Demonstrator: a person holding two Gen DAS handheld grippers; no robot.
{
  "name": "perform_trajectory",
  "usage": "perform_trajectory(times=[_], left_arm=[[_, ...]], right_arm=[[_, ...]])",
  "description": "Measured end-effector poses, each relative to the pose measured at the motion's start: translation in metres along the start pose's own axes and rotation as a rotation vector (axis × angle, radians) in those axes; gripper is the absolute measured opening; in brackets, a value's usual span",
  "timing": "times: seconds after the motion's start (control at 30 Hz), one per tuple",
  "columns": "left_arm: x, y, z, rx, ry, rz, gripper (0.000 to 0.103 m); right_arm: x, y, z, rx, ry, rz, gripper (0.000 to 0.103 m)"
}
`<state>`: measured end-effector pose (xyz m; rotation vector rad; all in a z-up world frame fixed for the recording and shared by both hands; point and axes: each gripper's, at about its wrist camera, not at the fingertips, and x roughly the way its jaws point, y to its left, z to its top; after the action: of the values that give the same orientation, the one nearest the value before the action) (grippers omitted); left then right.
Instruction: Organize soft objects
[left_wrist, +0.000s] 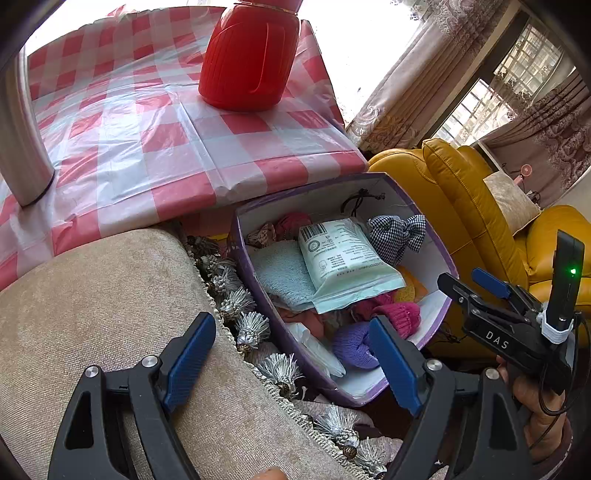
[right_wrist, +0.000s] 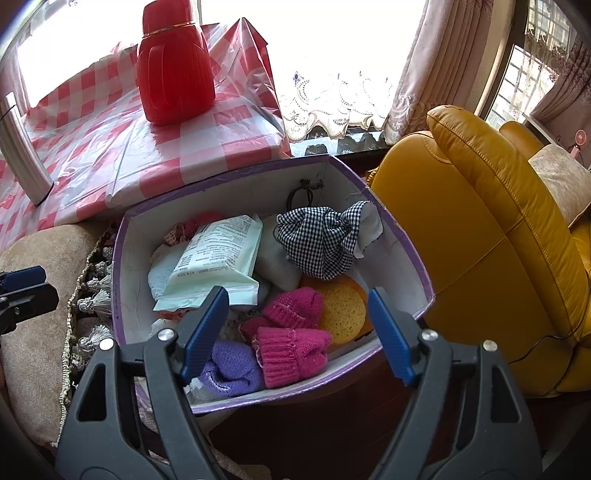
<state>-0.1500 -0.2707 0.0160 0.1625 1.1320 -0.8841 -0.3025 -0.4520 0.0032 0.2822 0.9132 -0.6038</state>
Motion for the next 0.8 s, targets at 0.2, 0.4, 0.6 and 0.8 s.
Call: perform_trajectory(times=[0.2,0.4,0.6,0.8], left_arm=[[0.0003,-0.0001,0.0,-0.001,0.0,-0.001,0.086],[0.0001,0.0,-0.0002,-0.001,0.0,-0.001,0.086],[-0.0001,0.0,-0.0003,-0.001,-0.001,-0.001,0.086],[-0.0001,0.0,-0.0003,-0.001,0.0,-0.001,0.086]], right_arm=[[-0.0001,-0.0004,-0.0008,0.002,0.001,-0.001,0.08],[0.0002,-0.0002,-0.0016,0.003,0.004,-0.002,0.081],[0.0004,0.0003,-0.0017,0.003,0.005,-0.002,0.081],[0.001,0.0001,-0.0026,0.004,0.006,-0.001,0.081]])
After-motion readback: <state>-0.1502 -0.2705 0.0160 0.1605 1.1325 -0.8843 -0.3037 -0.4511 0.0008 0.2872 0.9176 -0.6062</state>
